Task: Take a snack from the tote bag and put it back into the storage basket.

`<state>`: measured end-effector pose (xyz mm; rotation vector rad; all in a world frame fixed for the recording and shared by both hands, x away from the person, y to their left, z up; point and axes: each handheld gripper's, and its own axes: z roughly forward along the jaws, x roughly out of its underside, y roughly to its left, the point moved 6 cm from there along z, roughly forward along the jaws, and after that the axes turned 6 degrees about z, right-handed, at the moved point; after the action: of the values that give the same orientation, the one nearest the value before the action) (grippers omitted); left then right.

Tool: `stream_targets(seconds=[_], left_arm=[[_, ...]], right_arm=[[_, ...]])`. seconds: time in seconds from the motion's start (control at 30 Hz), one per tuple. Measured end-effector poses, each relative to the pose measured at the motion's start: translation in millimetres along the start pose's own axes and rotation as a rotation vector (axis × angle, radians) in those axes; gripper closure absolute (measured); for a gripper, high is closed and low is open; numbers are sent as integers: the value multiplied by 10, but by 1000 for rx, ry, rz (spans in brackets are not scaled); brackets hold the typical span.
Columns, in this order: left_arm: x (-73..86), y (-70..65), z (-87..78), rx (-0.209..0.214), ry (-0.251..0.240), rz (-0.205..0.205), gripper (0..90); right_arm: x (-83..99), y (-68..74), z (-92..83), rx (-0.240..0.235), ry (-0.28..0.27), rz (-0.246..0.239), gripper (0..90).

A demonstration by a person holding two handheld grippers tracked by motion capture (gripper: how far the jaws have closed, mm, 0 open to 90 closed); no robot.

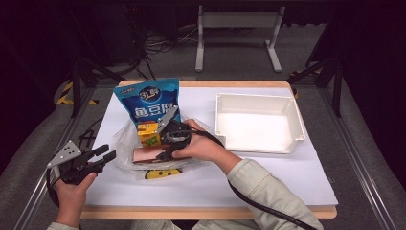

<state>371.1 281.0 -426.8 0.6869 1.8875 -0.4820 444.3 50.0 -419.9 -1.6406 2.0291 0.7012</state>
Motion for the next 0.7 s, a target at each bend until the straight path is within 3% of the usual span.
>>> stream_targets(seconds=[0.37, 0.7], left_arm=[[-3, -8, 22, 13, 1, -1, 570], [-5, -9, 26, 13, 0, 0, 569]], right_arm=[[35, 5, 122, 7, 38, -19, 304], [9, -14, 149, 52, 54, -56, 324]])
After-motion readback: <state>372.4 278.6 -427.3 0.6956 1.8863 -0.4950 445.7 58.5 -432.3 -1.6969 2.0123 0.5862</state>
